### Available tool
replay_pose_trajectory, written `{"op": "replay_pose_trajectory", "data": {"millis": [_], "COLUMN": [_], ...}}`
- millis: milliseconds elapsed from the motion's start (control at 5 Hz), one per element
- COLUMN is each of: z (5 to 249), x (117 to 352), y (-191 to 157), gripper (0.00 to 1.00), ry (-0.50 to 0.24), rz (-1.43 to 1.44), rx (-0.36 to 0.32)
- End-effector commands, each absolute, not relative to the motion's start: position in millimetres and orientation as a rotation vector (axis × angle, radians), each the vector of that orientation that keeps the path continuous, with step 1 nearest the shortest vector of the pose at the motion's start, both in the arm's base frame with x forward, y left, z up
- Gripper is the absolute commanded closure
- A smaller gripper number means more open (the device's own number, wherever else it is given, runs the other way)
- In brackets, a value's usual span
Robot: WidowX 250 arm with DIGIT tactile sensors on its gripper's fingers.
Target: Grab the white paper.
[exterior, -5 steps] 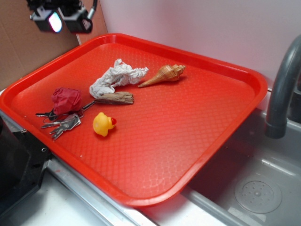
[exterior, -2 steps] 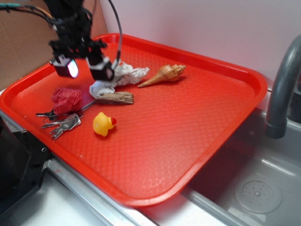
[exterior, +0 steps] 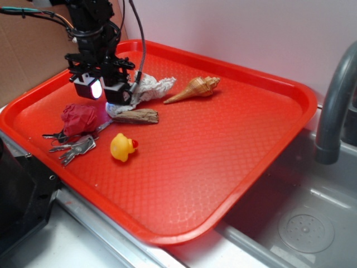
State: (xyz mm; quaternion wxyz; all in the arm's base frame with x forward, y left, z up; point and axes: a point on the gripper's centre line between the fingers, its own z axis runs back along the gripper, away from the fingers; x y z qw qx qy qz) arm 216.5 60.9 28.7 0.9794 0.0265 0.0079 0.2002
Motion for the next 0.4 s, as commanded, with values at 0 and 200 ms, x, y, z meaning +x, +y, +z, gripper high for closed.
{"op": "replay_pose_trajectory", "data": {"millis": [0, 200], "z": [114, 141], "x": [207, 196], "y": [52, 39], "gripper": [1.00, 1.00], "ry": [-0.069, -0.113], "rz": [0.237, 0.198], "rx": [0.101, 0.118]}}
